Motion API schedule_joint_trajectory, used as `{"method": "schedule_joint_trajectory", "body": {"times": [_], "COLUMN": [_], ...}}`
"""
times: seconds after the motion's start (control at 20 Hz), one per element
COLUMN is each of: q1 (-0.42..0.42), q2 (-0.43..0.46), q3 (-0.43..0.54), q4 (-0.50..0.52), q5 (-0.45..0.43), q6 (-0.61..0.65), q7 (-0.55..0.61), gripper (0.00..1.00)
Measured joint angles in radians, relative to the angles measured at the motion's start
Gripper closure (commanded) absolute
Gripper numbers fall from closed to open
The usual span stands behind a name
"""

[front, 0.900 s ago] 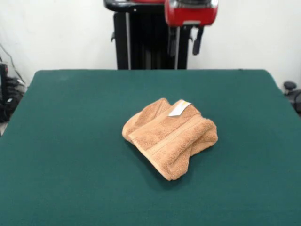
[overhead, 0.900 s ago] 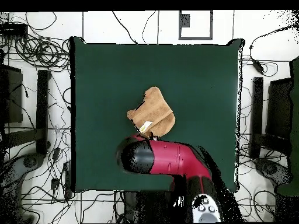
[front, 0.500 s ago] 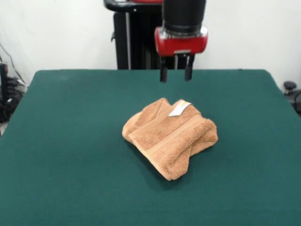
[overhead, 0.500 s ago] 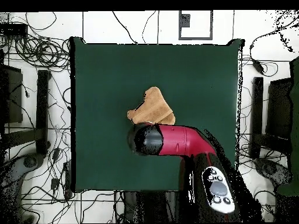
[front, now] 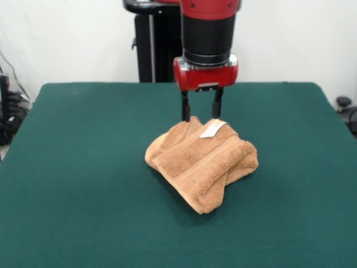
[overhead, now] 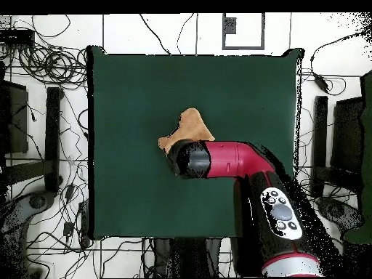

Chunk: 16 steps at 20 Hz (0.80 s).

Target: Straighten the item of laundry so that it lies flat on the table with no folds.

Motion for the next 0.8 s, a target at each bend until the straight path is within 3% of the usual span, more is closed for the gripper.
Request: {"method": "schedule_joint_trajectory", "body": {"times": [0.3,0.8], "q1": [-0.035,-0.084], "q2": [0.006,0.044], "q3": [0.054,0.117], "q4": [-0.029,-0.056], "q5": [-0.033,-0.180], "q6": [0.003,0.002], "q7": [0.000,0.000], "gripper": [0.00,0.00]}}
